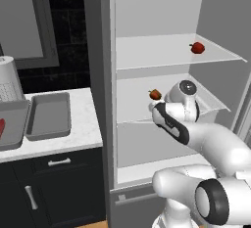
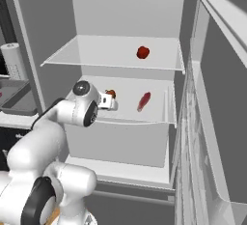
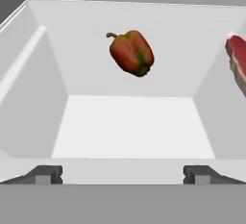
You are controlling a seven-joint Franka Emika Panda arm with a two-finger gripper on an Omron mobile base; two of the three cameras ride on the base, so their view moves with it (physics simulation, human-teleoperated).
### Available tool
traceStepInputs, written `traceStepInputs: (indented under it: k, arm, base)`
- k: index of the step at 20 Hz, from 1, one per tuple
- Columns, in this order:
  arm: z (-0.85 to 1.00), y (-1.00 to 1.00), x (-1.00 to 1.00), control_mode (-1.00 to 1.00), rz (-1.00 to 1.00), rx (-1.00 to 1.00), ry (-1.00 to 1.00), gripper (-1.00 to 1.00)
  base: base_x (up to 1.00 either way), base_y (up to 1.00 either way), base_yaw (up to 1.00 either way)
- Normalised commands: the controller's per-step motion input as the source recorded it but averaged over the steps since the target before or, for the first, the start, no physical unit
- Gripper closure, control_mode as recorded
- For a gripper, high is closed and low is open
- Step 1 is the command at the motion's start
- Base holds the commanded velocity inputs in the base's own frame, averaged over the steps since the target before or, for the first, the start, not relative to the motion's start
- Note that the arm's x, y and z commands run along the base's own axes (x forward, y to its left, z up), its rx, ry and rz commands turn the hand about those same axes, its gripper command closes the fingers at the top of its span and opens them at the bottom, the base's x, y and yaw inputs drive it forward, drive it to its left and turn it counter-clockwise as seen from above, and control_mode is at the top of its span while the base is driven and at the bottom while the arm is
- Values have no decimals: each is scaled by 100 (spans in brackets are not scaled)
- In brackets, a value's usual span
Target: Place one bell pepper and one steak in each tupperware on the nearby counter, to pack two identical lunches.
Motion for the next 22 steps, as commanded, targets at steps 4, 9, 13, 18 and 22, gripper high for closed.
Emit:
traceStepInputs:
  k: [4, 9, 13, 18, 22]
  arm:
    - [0, 0, 50, -100, 0, 0, 0, -100]
    - [-1, 0, 44, -100, 0, 0, 0, -100]
    - [-9, -1, 43, -100, 0, 0, 0, -100]
    - [-11, -6, 39, -100, 0, 0, 0, -100]
    - [-12, -9, 38, -100, 0, 0, 0, -100]
  base:
    - [0, 0, 0]
    - [0, 0, 0]
    - [0, 0, 0]
    - [0, 0, 0]
    - [0, 0, 0]
